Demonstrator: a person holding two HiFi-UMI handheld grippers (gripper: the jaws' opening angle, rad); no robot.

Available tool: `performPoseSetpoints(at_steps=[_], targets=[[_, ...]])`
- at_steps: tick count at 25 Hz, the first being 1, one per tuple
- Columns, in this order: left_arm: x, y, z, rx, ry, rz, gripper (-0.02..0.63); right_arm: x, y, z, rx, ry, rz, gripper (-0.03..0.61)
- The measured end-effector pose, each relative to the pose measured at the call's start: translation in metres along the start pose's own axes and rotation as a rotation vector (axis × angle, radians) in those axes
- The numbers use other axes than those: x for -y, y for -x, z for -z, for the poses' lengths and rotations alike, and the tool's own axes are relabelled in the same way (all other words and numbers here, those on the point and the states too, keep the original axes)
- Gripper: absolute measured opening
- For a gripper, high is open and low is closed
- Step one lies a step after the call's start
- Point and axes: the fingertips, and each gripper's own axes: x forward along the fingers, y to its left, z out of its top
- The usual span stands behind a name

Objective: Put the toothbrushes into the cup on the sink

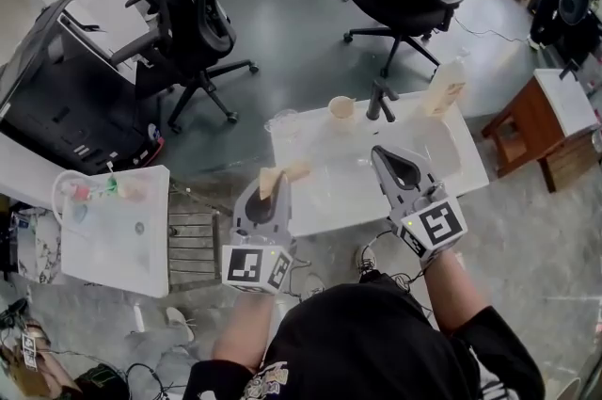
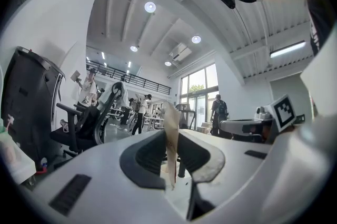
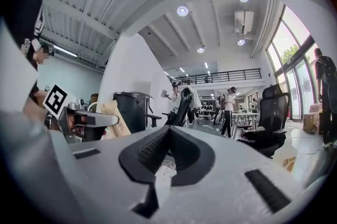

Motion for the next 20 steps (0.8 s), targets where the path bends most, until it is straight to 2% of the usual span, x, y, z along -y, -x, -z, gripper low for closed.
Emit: performPoseSetpoints(at_steps=[10, 16, 20], targets=[[0.001, 0.015, -0.008, 0.016, -0.025, 0.007, 0.058, -0.017, 0.006, -0.002, 0.004, -0.010, -0.015, 0.006], [-0.006, 0.015, -0.016, -0.002, -0.036, -0.016, 0.058, -0.023, 0.000, 0.000, -0.006, -0.016, -0.035, 0.006], [-0.015, 0.011, -0.017, 0.015, -0.045, -0.026, 0.058, -0.024, -0.003, 0.004, -0.017, -0.018, -0.046, 0.006]])
